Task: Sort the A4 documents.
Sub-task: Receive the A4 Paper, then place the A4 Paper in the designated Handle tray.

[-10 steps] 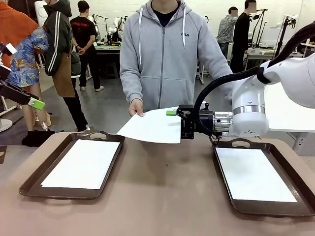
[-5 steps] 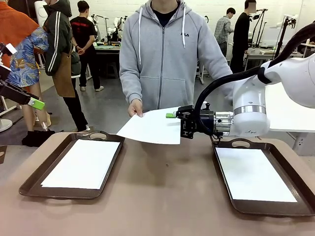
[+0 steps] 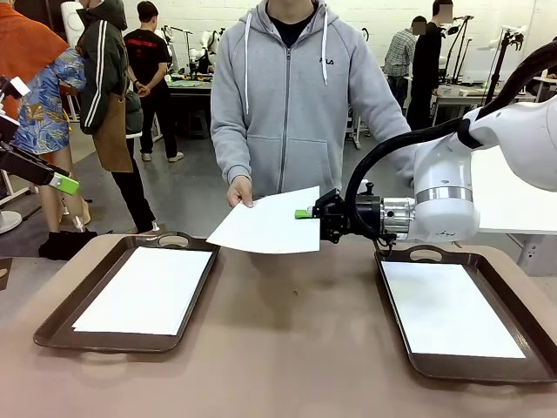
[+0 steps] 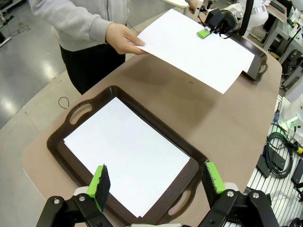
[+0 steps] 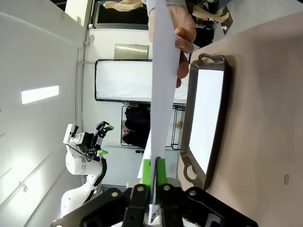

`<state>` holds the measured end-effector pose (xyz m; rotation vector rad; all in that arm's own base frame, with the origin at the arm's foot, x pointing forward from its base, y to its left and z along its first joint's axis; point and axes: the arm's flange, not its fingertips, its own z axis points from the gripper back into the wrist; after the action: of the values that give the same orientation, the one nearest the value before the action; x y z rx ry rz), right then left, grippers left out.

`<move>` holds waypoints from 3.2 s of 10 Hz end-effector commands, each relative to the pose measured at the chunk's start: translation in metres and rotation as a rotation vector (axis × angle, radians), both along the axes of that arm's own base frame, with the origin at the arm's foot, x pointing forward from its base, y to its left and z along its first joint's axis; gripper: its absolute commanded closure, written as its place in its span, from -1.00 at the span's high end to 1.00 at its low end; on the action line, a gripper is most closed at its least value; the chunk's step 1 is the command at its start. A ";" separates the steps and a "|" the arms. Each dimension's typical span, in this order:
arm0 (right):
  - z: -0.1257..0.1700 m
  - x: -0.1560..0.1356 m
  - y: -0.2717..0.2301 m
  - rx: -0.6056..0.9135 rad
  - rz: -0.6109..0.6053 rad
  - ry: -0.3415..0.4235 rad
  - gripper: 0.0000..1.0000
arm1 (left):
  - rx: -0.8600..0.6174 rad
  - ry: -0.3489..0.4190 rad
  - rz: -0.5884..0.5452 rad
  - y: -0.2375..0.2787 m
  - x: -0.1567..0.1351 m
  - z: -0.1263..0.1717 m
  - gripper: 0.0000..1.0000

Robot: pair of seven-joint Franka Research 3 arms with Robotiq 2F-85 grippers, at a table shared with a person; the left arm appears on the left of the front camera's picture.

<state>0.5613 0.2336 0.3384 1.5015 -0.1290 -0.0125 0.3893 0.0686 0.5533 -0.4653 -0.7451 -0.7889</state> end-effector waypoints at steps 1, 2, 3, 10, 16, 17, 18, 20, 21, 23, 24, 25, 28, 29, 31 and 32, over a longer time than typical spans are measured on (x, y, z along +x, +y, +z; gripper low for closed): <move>-0.001 0.005 -0.002 -0.026 0.019 0.005 -1.00 | -0.002 -0.009 -0.010 0.002 -0.001 -0.001 1.00; -0.001 0.005 -0.002 -0.025 0.021 0.006 -1.00 | -0.002 -0.009 -0.010 0.002 -0.001 -0.001 1.00; -0.001 0.005 -0.003 -0.022 0.025 0.009 -1.00 | -0.002 -0.009 -0.010 0.002 -0.001 -0.001 1.00; -0.001 -0.002 -0.004 -0.010 0.038 0.008 -1.00 | -0.002 -0.009 -0.010 0.002 -0.001 -0.001 1.00; -0.001 -0.002 -0.004 -0.010 0.038 0.008 -1.00 | -0.002 -0.009 -0.010 0.002 -0.001 -0.001 1.00; -0.001 -0.002 -0.004 -0.010 0.038 0.008 -1.00 | -0.002 -0.009 -0.010 0.002 -0.001 -0.001 1.00; -0.001 -0.002 -0.004 -0.010 0.038 0.008 -1.00 | -0.002 -0.009 -0.010 0.002 -0.001 -0.001 1.00; -0.001 -0.002 -0.004 -0.010 0.038 0.008 -1.00 | -0.002 -0.009 -0.010 0.002 -0.001 -0.001 1.00; -0.001 -0.002 -0.004 -0.010 0.038 0.008 -1.00 | -0.002 -0.009 -0.010 0.002 -0.001 -0.001 1.00; -0.001 -0.002 -0.004 -0.010 0.038 0.008 -1.00 | -0.002 -0.009 -0.010 0.002 -0.001 -0.001 1.00; -0.001 -0.002 -0.008 -0.021 0.067 0.023 -0.98 | -0.002 -0.009 -0.010 0.002 -0.001 -0.001 1.00; 0.013 -0.017 -0.036 -0.018 0.088 0.005 -0.98 | -0.002 -0.009 -0.010 0.002 -0.001 -0.001 1.00; 0.056 -0.040 -0.123 -0.124 0.050 -0.081 -0.98 | -0.002 -0.009 -0.010 0.002 -0.001 -0.001 1.00; 0.064 -0.048 -0.144 -0.170 0.050 -0.081 -0.98 | -0.002 -0.009 -0.010 0.002 -0.001 -0.001 1.00; 0.065 -0.054 -0.189 -0.238 0.044 -0.038 -0.98 | -0.002 -0.009 -0.010 0.002 -0.001 -0.001 1.00; 0.061 -0.056 -0.206 -0.241 0.048 -0.008 -0.98 | -0.002 -0.009 -0.010 0.002 -0.001 -0.001 1.00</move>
<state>0.5070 0.0320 0.4040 1.2622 -0.1524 0.0737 0.3893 0.0688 0.5532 -0.4652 -0.7451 -0.7883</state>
